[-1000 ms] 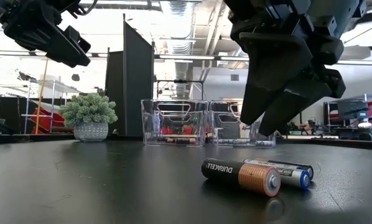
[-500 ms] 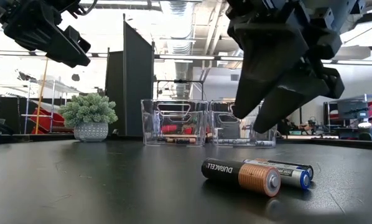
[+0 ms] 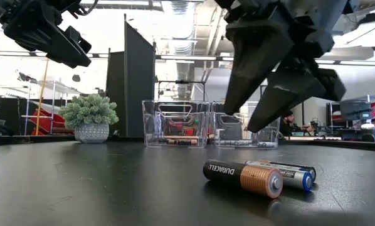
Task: Sort batteries
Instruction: Put the small black battery into the left transparent bin
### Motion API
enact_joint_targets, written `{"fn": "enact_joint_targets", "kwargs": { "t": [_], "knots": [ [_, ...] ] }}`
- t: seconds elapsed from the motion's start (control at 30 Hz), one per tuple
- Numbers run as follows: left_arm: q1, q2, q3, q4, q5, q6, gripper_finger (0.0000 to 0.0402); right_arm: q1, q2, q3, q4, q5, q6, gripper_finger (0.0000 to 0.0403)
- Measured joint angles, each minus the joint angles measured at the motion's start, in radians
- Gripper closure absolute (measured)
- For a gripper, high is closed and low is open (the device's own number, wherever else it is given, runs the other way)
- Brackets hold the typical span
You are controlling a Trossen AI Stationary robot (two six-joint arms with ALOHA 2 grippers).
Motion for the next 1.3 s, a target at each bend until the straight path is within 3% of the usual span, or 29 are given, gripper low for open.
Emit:
{"fn": "enact_joint_targets", "kwargs": {
  "t": [0.23, 0.47, 0.8, 1.1, 1.3],
  "knots": [
    [0.000, 0.000, 0.000, 0.000, 0.000, 0.000, 0.0303, 0.012, 0.000, 0.098, -0.040, 0.001, -0.059, 0.0202],
    [0.000, 0.000, 0.000, 0.000, 0.000, 0.000, 0.0303, 0.122, -0.001, 0.286, -0.317, 0.126, -0.054, 0.0202],
    [0.000, 0.000, 0.000, -0.007, 0.000, 0.000, 0.0303, 0.252, 0.053, 0.306, -0.476, 0.253, 0.074, 0.0202],
    [0.000, 0.000, 0.000, -0.030, 0.000, 0.000, 0.0303, 0.234, 0.157, 0.306, -0.431, 0.243, 0.072, 0.0202],
    [0.000, 0.000, 0.000, -0.036, 0.000, 0.000, 0.0303, 0.212, 0.184, 0.305, -0.419, 0.181, 0.068, 0.0202]
  ]
}}
